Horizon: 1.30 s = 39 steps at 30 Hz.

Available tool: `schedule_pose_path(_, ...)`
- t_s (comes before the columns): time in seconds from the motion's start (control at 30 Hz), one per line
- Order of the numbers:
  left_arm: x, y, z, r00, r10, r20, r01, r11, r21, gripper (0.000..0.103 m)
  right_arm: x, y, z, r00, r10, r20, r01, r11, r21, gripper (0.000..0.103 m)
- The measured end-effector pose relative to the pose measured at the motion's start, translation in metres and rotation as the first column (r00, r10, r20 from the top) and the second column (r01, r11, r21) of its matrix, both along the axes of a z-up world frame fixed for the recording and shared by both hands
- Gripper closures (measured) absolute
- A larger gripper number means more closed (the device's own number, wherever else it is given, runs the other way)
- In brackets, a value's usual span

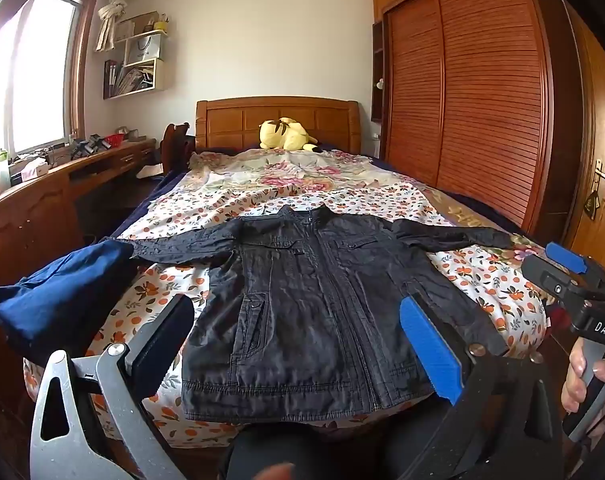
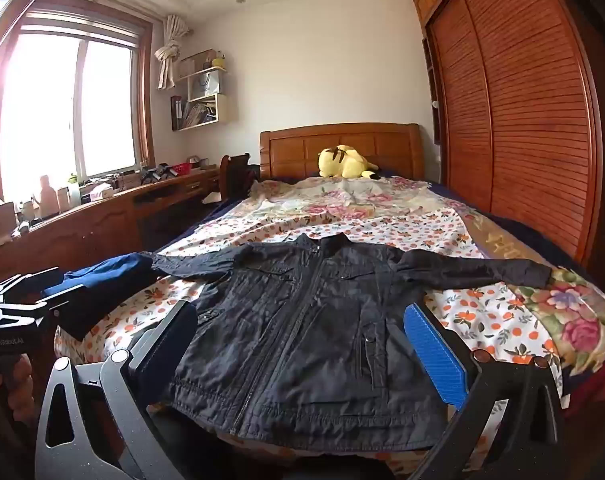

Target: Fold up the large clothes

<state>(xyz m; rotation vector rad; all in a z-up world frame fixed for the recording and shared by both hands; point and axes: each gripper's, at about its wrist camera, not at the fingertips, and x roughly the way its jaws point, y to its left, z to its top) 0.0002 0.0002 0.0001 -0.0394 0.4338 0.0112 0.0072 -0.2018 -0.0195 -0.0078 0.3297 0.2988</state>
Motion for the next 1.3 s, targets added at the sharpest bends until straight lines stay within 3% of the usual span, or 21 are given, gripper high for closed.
schedule_pose_path(0.07, -0.001, -0.0003, 0.0003, 1.0, -0.005, 0.026, 0.005, 1.0, 0.009, 0.0, 0.0, -0.0005, -0.0001, 1.0, -0.005, -0.004, 0.005, 1.0, 0.005, 0.0)
schedule_pose_path(1.3, -0.0036, -0.0021, 0.0071, 1.0, -0.009, 0.025, 0.009, 1.0, 0.003, 0.0, -0.0033, 0.0026, -0.005, 1.0, 0.0, -0.017, 0.0, 1.0, 0.008, 0.0)
